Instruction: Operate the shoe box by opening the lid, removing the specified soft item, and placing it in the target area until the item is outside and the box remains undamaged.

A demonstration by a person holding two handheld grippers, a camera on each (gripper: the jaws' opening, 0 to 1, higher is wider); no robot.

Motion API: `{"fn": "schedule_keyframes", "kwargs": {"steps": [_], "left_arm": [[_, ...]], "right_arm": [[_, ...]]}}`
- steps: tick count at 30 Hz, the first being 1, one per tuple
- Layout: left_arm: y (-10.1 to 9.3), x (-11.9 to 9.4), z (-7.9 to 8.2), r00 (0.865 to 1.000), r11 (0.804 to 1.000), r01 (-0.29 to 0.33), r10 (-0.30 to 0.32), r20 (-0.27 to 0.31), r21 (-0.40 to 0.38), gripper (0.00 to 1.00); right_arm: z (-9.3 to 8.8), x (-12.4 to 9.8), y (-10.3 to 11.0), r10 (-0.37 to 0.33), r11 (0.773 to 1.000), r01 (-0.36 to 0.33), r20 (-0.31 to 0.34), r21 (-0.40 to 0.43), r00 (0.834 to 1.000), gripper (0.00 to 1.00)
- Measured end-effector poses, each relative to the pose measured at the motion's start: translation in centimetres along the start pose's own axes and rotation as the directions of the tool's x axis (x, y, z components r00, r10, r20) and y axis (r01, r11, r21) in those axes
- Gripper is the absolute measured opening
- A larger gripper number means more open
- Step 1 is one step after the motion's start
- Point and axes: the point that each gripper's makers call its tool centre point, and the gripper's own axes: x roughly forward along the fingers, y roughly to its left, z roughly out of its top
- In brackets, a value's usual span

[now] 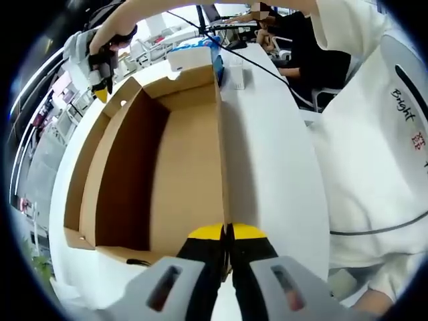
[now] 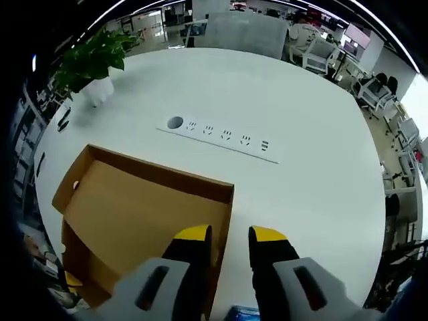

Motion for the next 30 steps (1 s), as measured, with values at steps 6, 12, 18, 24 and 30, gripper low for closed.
{"fn": "schedule_keyframes", "kwargs": {"steps": [6,12,18,24,30], "left_arm": [[0.0,0.0,0.0,1.0,1.0,0.001,-0.001,0.007,-0.003,0.01],[-0.1,-0.1,-0.1,1.0,1.0,0.004,-0.004,0.006,0.003,0.01],[-0.1,0.0,-0.1,1.0,1.0,0.003,-0.003,0.002,0.01,0.01],[0.0,-0.1,-0.1,1.0,1.0,-0.005,0.005,0.0,0.01,0.01],[0.4,-0.2,-0.3,1.0,0.997,-0.018,0.017,-0.011,-0.078,0.01]], "right_arm": [[-0.9,1.9,0.1,-0.029,0.999,0.028,-0.019,-0.026,0.999,0.21],[-0.9,3.6,0.3,0.011,1.0,-0.01,-0.026,0.012,1.0,0.2],[-1.1,3.7,0.0,-0.001,1.0,0.001,-0.053,-0.004,0.999,0.15],[-0.6,3.6,-0.3,0.034,0.999,-0.033,-0.024,0.034,0.999,0.03],[-0.6,2.8,-0.6,0.021,1.0,-0.022,0.067,0.017,0.998,0.02]]}}
